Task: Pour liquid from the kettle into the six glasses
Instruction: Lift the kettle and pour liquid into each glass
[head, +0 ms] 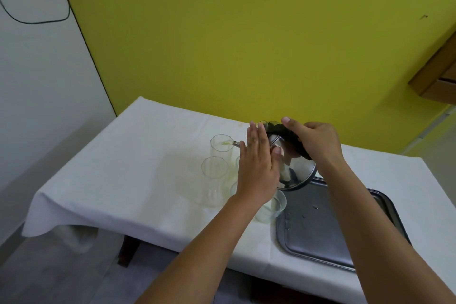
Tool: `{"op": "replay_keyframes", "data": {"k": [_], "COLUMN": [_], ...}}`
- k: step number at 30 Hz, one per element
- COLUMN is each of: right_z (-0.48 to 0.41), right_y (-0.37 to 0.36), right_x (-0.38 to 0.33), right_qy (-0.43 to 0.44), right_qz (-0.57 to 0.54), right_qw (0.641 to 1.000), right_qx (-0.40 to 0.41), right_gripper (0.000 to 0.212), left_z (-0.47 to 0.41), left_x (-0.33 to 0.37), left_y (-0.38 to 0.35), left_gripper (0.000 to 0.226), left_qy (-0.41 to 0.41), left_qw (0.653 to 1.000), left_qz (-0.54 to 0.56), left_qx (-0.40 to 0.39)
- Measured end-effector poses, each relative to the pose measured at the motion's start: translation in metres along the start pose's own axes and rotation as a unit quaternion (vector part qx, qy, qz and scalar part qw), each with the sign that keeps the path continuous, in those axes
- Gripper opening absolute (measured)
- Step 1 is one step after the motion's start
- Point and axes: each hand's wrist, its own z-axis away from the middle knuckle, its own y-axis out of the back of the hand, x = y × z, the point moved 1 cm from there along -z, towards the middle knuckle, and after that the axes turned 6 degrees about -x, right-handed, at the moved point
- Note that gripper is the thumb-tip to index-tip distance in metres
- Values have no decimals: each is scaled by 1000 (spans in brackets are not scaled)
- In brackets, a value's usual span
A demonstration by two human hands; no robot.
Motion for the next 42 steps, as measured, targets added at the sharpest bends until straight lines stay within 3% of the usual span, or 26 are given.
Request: {"op": "replay_keyframes", "data": {"k": [42], "right_z": [-28], "right_y": [-1], "right_x": [-26], "right_qy": [50], "right_qz": [120], "right_qw": [991], "right_qx": [-31], "right_gripper": [61], "left_z": [-16], "left_x": [-3], "left_y": [-15], "left_gripper": [60], "left_qy": [35], "left_qw": [997], "left_qz": [21], "left_qx": [68]}}
